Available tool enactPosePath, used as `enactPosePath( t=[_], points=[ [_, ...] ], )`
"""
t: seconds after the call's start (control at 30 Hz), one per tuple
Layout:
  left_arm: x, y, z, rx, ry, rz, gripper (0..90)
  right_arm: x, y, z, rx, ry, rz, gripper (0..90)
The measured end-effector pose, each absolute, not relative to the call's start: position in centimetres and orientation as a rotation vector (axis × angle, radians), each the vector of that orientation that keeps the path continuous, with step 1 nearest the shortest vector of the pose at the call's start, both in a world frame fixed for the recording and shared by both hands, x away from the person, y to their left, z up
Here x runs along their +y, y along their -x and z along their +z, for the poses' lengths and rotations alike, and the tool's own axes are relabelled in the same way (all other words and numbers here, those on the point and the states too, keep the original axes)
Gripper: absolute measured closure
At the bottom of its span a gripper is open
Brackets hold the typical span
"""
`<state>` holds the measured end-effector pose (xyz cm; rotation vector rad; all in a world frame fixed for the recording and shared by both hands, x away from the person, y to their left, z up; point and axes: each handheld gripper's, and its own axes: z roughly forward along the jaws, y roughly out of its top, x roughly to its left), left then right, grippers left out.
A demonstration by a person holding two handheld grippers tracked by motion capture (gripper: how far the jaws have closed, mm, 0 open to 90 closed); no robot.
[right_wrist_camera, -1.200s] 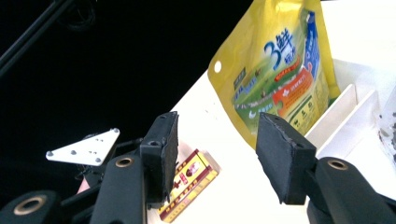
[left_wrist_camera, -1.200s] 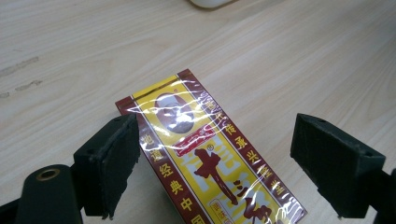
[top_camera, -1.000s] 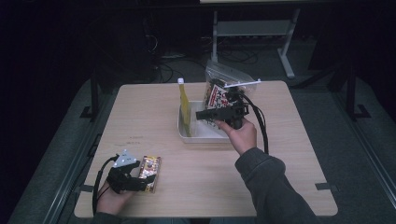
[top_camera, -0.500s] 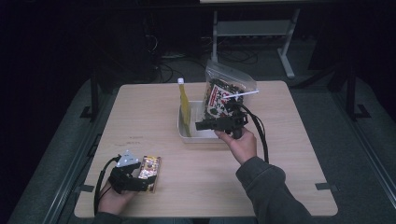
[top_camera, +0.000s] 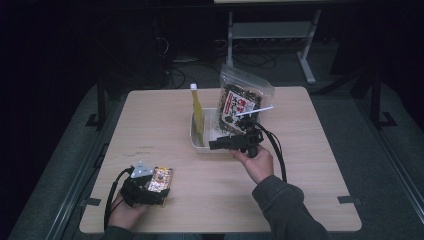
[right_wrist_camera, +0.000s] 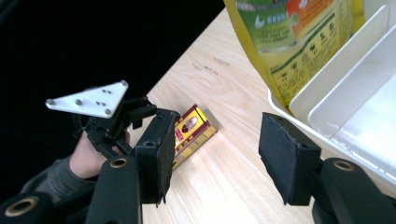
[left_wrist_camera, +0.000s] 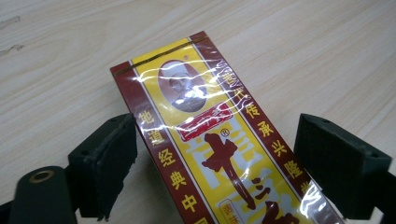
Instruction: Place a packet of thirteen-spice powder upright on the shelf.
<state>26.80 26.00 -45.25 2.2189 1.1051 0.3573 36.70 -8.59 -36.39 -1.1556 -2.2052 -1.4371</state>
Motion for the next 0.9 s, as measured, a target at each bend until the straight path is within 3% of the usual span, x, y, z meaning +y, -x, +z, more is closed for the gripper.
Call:
enactPosePath(
  t=[0.27, 0.9],
  points=[
    [25.4, -27.0, -45.1, 1.075, -2.289, 0.324, 31.2, -7.7, -36.2, -37.7, -2.242, 1.131, -1.373, 45.3],
    [22.8, -26.6, -42.7, 0.899, -2.228, 0.381, 32.3, -5.1, -36.8, -40.2, -2.216, 1.058, -1.205, 45.8]
  ],
)
